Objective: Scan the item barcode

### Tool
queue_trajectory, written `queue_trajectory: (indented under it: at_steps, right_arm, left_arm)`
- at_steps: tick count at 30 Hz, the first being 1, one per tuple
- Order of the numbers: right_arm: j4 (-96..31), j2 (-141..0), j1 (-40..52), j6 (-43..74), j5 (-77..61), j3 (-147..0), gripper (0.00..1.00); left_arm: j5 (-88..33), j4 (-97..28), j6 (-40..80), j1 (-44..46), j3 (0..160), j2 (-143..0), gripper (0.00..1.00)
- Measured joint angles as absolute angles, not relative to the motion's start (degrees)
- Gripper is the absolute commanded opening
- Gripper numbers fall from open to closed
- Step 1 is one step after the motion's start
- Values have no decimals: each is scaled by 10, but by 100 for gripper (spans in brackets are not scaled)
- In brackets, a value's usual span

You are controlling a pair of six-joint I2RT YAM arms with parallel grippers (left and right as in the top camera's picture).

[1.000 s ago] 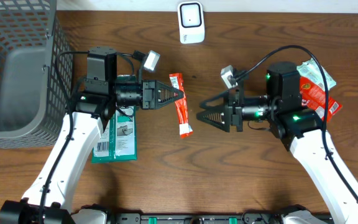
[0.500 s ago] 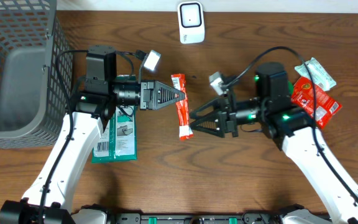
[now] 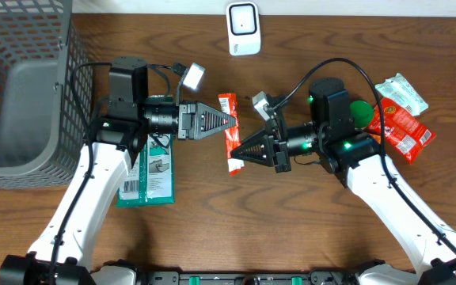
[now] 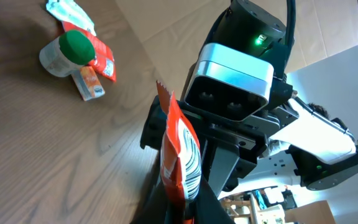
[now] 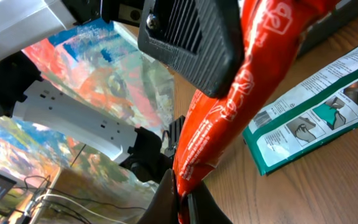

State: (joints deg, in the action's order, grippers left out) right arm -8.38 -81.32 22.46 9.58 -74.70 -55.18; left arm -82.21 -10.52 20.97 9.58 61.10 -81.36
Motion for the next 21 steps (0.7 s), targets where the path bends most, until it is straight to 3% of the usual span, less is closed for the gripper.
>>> queue_trajectory:
  at_steps: [2, 5, 8, 14, 21]
  right_arm:
    - [-83, -813, 225, 96, -744, -552, 1]
    - [-83, -813, 225, 96, -728, -552, 1]
    - [-83, -813, 225, 96, -713, -552, 1]
    - [-88, -814, 225, 85, -688, -552, 1]
    - [-114, -814, 225, 79, -636, -552, 1]
  left_arm:
    - [-822, -100, 210, 96, 611, -814, 14]
    - [-821, -87, 211, 96, 611, -814, 50]
    - [-801, -84, 213, 96, 611, -814, 70]
    - [-717, -57, 210, 72, 610, -814, 78]
    - [-629, -51, 212, 18, 610, -814, 79]
